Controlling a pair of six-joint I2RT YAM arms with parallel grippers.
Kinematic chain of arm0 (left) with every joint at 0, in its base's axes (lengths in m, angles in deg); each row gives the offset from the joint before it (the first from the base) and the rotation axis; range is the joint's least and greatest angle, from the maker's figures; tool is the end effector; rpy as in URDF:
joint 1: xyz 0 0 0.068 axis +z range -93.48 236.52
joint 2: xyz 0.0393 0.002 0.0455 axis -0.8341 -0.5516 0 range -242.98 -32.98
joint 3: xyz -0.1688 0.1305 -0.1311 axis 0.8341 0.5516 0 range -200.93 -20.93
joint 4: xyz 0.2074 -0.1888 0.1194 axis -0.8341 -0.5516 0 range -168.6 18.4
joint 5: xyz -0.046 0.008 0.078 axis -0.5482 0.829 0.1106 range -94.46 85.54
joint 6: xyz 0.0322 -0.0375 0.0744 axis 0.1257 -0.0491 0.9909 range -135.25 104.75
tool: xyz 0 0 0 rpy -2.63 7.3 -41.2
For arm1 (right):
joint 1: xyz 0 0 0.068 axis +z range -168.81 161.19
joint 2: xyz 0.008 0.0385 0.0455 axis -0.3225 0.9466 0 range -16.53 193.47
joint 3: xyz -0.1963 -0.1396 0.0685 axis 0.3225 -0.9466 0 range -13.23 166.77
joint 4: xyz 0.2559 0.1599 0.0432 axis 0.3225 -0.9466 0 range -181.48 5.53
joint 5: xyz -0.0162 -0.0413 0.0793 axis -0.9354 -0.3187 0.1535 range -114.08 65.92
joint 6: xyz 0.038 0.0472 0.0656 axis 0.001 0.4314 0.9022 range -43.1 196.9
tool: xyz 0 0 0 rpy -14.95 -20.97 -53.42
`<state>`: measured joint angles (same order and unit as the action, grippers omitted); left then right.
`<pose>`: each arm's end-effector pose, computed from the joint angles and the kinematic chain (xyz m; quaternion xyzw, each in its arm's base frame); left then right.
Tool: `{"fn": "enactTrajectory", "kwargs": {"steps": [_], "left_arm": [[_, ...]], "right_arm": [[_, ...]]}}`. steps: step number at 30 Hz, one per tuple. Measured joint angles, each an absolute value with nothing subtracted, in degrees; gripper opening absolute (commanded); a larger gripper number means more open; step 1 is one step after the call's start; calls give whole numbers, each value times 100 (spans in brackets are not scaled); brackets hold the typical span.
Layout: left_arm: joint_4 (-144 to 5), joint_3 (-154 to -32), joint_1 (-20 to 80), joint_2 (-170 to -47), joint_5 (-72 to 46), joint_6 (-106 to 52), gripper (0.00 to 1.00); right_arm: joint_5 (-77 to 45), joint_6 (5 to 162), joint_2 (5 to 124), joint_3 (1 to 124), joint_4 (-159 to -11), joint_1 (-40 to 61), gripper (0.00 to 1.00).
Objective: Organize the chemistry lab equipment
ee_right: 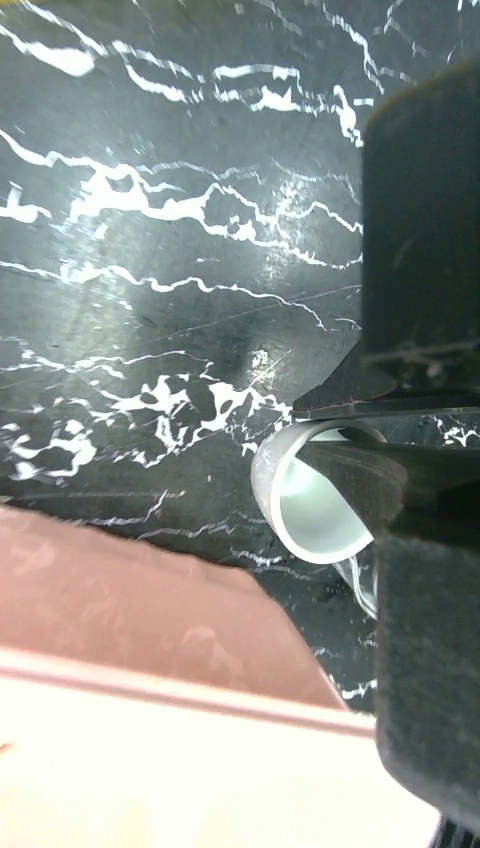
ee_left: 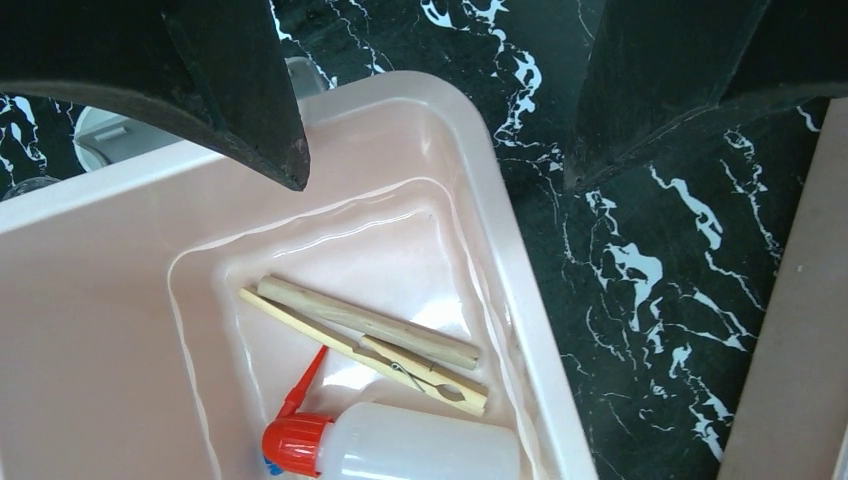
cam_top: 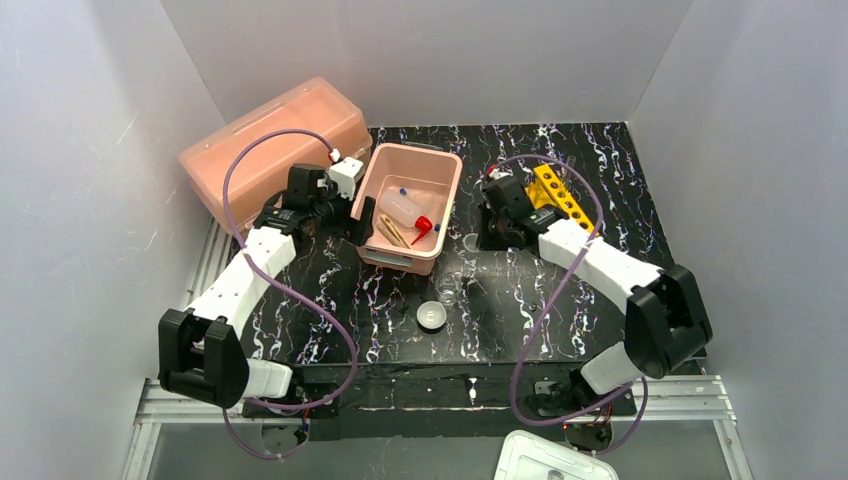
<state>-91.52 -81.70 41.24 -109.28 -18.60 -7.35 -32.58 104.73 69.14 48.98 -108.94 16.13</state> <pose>0.3637 -0.1196 0.2397 0.2324 0.8528 -0.1385 0.4468 0.3304 0.2164 0.1795 -0.0312 0.9306 0.1274 0.3416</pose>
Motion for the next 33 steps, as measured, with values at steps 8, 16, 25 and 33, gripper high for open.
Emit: {"fn": "enactTrajectory", "kwargs": {"steps": [8,16,25,33], "left_arm": [[-9086,-8170,4126,-11200,-1970,-640,82],[-8848,-8031,4126,-11196,-1984,-396,65],[-8801,-7859,4126,-11011,-2022,67,56],[-8844,-7814,4126,-10892,-2048,324,51]], "right_arm": [[-3341,10177,6658,6547,-11690,1613,1],[-3028,10065,7586,8540,-12035,1695,1],[-2793,9852,9753,10555,-12695,2189,1],[-2648,9723,10850,11412,-13115,2291,1]]}}
